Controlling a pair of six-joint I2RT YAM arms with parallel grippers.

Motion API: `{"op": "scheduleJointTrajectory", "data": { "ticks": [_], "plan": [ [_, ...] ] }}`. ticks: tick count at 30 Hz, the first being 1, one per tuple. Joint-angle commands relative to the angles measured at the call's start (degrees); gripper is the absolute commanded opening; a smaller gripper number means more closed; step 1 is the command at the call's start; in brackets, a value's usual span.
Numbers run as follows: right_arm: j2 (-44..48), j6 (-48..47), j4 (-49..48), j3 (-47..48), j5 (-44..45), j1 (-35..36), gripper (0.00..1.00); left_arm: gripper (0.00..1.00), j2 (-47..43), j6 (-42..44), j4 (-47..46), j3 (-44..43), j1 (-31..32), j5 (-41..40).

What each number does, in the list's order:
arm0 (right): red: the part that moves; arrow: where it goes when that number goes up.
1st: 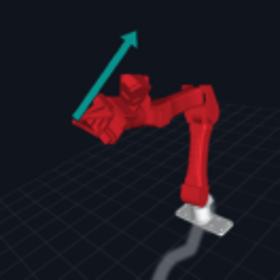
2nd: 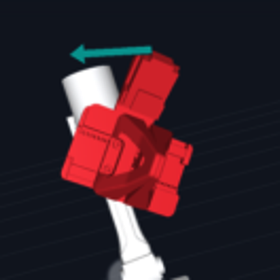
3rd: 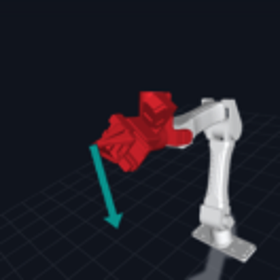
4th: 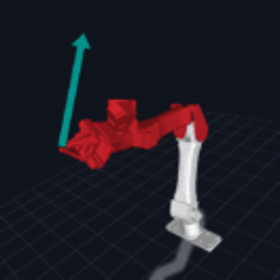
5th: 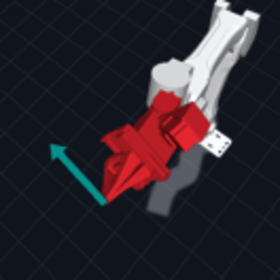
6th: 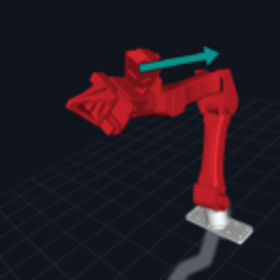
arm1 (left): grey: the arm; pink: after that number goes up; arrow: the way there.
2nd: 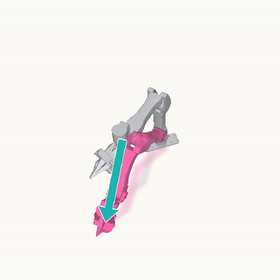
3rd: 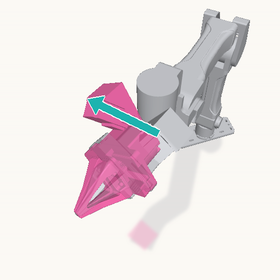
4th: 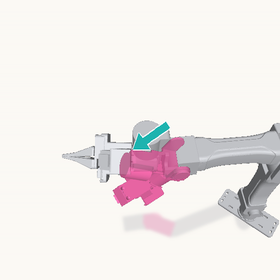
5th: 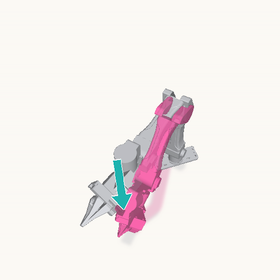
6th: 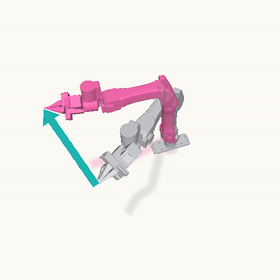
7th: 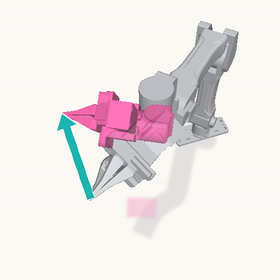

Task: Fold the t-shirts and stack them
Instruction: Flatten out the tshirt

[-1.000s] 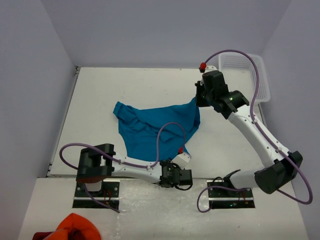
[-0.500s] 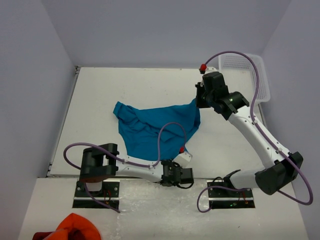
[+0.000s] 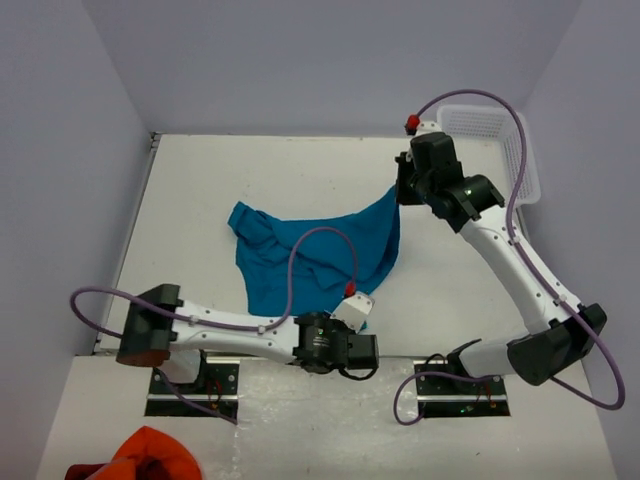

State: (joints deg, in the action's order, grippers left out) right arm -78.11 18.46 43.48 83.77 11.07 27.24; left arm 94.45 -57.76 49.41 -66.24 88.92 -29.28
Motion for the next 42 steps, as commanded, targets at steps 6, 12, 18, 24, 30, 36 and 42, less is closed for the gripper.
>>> {"op": "scheduleJointTrajectory", "data": {
  "ticks": [6, 12, 18, 24, 30, 36, 42],
  "plan": [
    [-1.43, -5.27, 2.38, 19.23, 2.56, -5.97, 0.0, 0.0, -27.55, -8.61, 26.09, -21.29, 6.53, -16.06],
    [2.59, -6.24, 3.01, 21.88, 1.06, -7.65, 0.0, 0.0, -37.58, -2.63, 26.0, -28.24, 6.52, -28.36],
    [9.89, -4.92, -0.42, 16.96, -2.28, -7.65, 0.0, 0.0, -39.61, 3.78, 25.04, -34.39, 6.44, -41.81],
    [17.8, -3.17, 2.48, 18.18, -6.57, -6.07, 0.0, 0.0, -38.99, 12.65, 22.15, -41.34, 6.35, -44.99],
    [27.72, -0.79, 2.66, 20.91, -13.09, -4.83, 0.0, 0.0, -41.36, 28.29, 9.15, -41.87, 6.0, -45.08],
    [32.84, -2.72, 4.85, 26.27, -11.17, -4.83, 0.0, 0.0, -43.21, 42.63, -3.25, -44.15, 5.29, -46.57],
    [29.51, -1.24, 8.02, 22.52, -7.29, -4.83, 0.0, 0.0, -43.74, 47.65, -6.52, -42.22, 5.73, -53.78]
  ]
}}
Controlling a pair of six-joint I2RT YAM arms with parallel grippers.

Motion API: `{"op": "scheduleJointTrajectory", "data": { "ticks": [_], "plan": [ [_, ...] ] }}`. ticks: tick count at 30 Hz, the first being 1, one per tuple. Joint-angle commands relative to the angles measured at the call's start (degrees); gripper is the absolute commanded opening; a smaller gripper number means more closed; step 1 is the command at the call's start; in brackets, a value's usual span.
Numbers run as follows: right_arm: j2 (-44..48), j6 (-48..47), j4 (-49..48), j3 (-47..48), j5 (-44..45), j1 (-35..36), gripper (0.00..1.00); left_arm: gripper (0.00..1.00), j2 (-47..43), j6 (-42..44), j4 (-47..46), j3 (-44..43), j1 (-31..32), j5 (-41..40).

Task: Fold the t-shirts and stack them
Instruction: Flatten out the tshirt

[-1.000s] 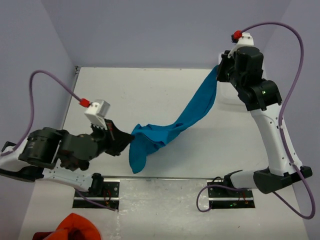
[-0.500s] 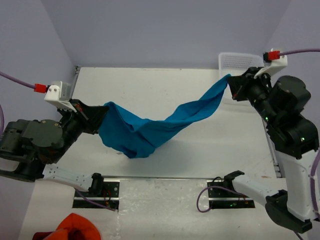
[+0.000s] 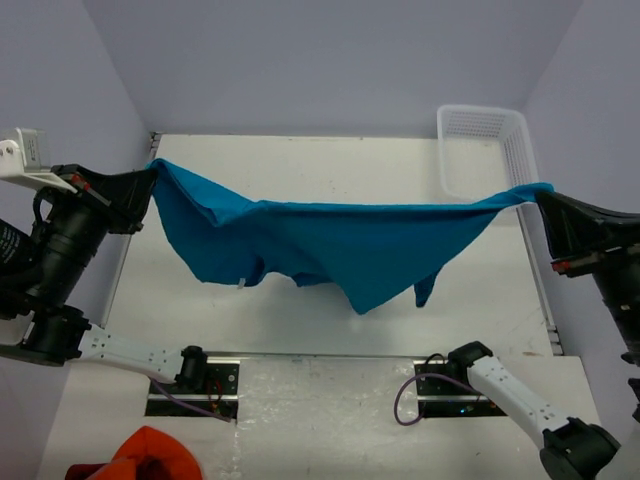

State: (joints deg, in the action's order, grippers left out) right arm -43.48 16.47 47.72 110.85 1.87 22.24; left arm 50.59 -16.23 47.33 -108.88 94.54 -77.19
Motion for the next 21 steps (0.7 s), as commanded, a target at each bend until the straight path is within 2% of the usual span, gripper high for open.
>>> {"op": "scheduleJointTrajectory", "data": {
  "ticks": [1, 4, 6, 9, 13, 21],
  "plan": [
    [-5.03, 1.28, 3.26, -6.41, 1.3, 0.17, 0.0, 0.0, 0.04, 4.47, -3.83, 1.64, 0.12, -5.96],
    [-4.42, 2.43, -0.6, -12.3, -1.42, 0.17, 0.0, 0.0, -0.31, -1.93, 2.57, 1.66, 0.12, -5.26],
    [-4.42, 1.29, -0.7, -12.41, -1.52, 0.26, 0.0, 0.0, -0.58, -4.24, 6.52, 0.87, 0.12, -5.25],
    [-1.79, -0.47, -3.42, -9.97, -1.52, 0.26, 0.0, 0.0, -2.42, -1.63, 4.37, 0.42, 0.03, -4.64],
    [-5.54, 0.84, 4.28, -0.55, -5.55, 0.26, 0.0, 0.0, -4.0, 1.89, 0.05, 2.44, 0.12, -6.21],
    [-1.87, 3.31, -1.49, -20.31, -6.08, 0.26, 0.0, 0.0, -3.74, 1.73, 0.3, 4.47, 0.2, -7.27]
  ]
}}
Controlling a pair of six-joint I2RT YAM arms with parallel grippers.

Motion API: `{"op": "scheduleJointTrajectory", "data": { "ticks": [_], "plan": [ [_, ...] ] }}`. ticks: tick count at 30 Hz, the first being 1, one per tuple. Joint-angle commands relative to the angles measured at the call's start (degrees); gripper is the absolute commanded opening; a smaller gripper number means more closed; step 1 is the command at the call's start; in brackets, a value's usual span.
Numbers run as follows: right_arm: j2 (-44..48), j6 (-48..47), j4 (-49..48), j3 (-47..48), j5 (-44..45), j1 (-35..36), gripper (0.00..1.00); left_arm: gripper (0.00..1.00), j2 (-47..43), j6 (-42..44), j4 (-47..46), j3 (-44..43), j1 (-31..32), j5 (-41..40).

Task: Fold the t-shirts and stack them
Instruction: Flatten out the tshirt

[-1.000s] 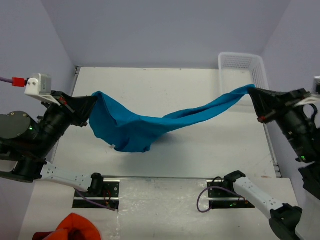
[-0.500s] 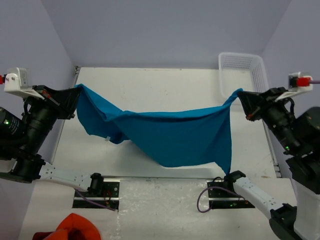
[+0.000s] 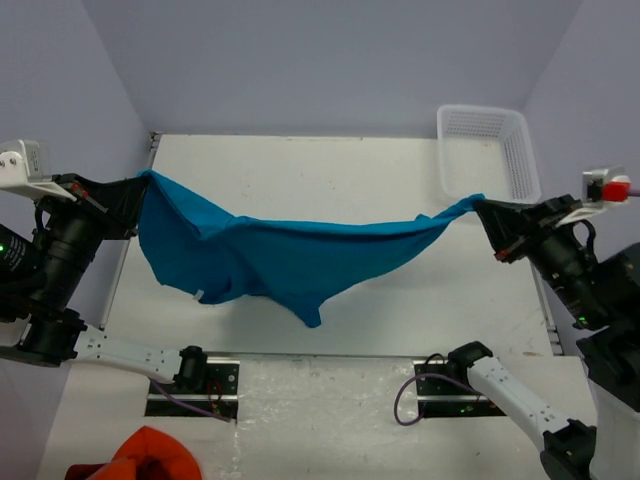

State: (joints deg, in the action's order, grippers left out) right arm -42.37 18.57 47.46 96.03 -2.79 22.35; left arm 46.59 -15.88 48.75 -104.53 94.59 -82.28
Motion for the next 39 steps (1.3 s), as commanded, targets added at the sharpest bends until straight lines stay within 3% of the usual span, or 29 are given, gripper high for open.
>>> {"op": "scheduleJointTrajectory", "data": {
  "ticks": [1, 6, 8, 9, 10, 11, 13, 14, 15, 17, 18, 21, 24, 27, 30, 34, 39],
  "plan": [
    [-3.07, 1.29, -1.58, -6.72, -1.52, 0.15, 0.0, 0.0, 0.17, 1.29, -0.94, 0.12, 0.16, -2.01],
    [-7.53, 2.0, -5.18, -10.86, -1.08, 0.15, 0.09, 0.0, -0.44, 1.72, -0.59, 0.73, 0.33, -3.75],
    [-11.14, 0.95, -7.11, -10.08, 0.58, 0.15, 0.17, 0.0, -0.71, 3.39, -3.03, 1.08, 0.77, -5.42],
    [-16.29, 0.34, -8.86, -9.29, 1.63, 0.15, 0.46, 0.0, -0.88, 6.88, -4.96, 2.39, 1.38, -7.26],
    [-19.82, -1.15, -8.44, -7.63, 2.69, 0.15, 0.61, 0.0, -2.19, 9.52, -11.77, 3.45, 1.74, -8.15],
    [-23.42, -1.69, -7.48, -2.39, 6.18, 0.15, 0.78, 0.0, -3.33, 18.69, -17.84, 7.72, 2.18, -9.29],
    [-31.7, -2.48, -4.4, 2.3, 9.45, 0.15, 0.85, 0.0, -7.53, 38.53, -39.83, 15.89, 4.19, -14.47],
    [-33.11, -2.66, -3.61, 5.37, 11.29, 0.15, 0.94, 0.0, -8.7, 54.22, -63.98, 22.29, 4.9, -14.4],
    [-33.82, -2.83, -3.87, 5.4, 11.92, 0.15, 0.99, 0.0, -9.49, 53.76, -66.39, 22.96, 5.6, -13.7],
    [-33.04, -3.8, -5.09, 2.26, 11.32, 0.15, 0.99, 0.0, -9.06, 46.25, -55.39, 20.88, 5.7, -14.57],
    [-32.52, -3.89, -6.14, 0.67, 9.92, 0.15, 0.99, 0.0, -8.97, 45.94, -54.3, 21.03, 5.78, -14.58],
    [-29.8, -2.66, -10.35, -9.42, 3.26, 0.15, 0.98, 0.0, -9.15, 48.48, -60.34, 23.32, 7.1, -14.58],
    [-28.47, -2.66, -15.89, -20.51, 3.14, 1.73, 0.97, 0.0, -8.01, 45.33, -58.25, 23.49, 8.86, -14.49],
    [-30.84, -2.92, -20.1, -27.02, -1.24, 4.1, 0.8, 0.0, -8.0, 44.36, -57.63, 24.37, 9.83, -14.66],
    [-35.65, -2.4, -23.98, -29.93, -5.83, 9.71, 0.73, 0.0, -9.49, 44.27, -59.64, 28.14, 9.92, -14.58],
    [-41.82, 0.93, -26.27, -30.72, -5.65, 15.44, 0.7, 0.0, -13.27, 46.46, -70.41, 38.75, 11.41, -14.66],
    [-50.06, 2.52, -32.34, -32.49, -11.79, 16.41, 0.47, 0.0, -16.17, 47.61, -78.88, 46.42, 12.46, -14.75]
  ]
}}
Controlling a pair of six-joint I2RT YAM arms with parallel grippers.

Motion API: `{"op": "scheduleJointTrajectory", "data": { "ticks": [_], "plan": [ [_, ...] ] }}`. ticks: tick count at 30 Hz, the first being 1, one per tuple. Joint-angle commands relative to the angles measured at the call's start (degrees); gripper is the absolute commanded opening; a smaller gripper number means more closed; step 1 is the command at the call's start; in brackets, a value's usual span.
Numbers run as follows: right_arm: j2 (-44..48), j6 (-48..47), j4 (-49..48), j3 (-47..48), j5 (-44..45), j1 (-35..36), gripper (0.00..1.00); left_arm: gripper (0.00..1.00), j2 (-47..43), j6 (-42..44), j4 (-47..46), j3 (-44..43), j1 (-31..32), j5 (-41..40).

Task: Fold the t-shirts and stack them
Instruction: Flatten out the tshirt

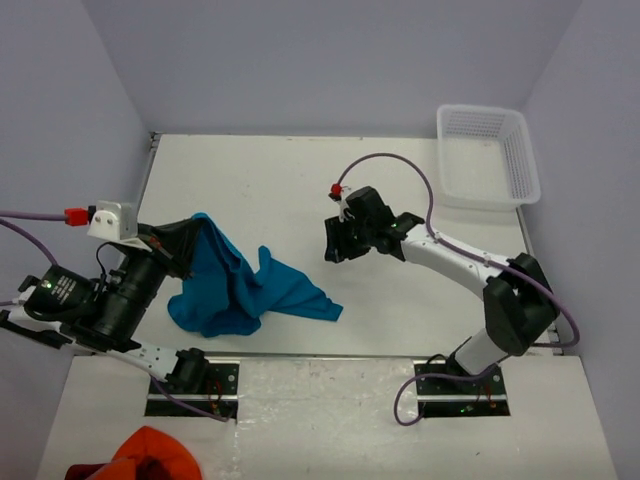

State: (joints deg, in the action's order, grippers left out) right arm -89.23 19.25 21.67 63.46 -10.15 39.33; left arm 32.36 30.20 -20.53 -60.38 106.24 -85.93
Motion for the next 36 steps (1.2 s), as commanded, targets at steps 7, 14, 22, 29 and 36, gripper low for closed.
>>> {"op": "scheduleJointTrajectory", "data": {
  "ticks": [7, 14, 22, 29, 36],
  "plan": [
    [-14.89, 2.38, -8.31, 7.53, -14.7, -0.22, 0.8, 0.0, -2.56, -1.1, -9.79, 5.62, 1.43, -11.1],
    [-22.65, 3.42, -7.25, 15.37, -21.74, 0.22, 0.72, 0.0, -2.57, -1.46, -9.52, 5.45, 1.43, -11.01],
    [-24.67, 8.0, -14.81, 11.25, -26.23, 1.97, 0.66, 0.0, -3.18, -1.63, -8.82, 5.1, 1.43, -11.01],
    [-28.1, 9.32, -15.43, 11.77, -24.58, 3.82, 0.66, 0.0, -3.88, -2.33, -7.94, 5.62, 1.43, -11.01],
    [-27.14, 7.3, -11.04, 12.39, -16.31, 3.73, 0.69, 0.0, -5.11, -5.22, -5.23, 6.33, 1.61, -11.1]
  ]
}}
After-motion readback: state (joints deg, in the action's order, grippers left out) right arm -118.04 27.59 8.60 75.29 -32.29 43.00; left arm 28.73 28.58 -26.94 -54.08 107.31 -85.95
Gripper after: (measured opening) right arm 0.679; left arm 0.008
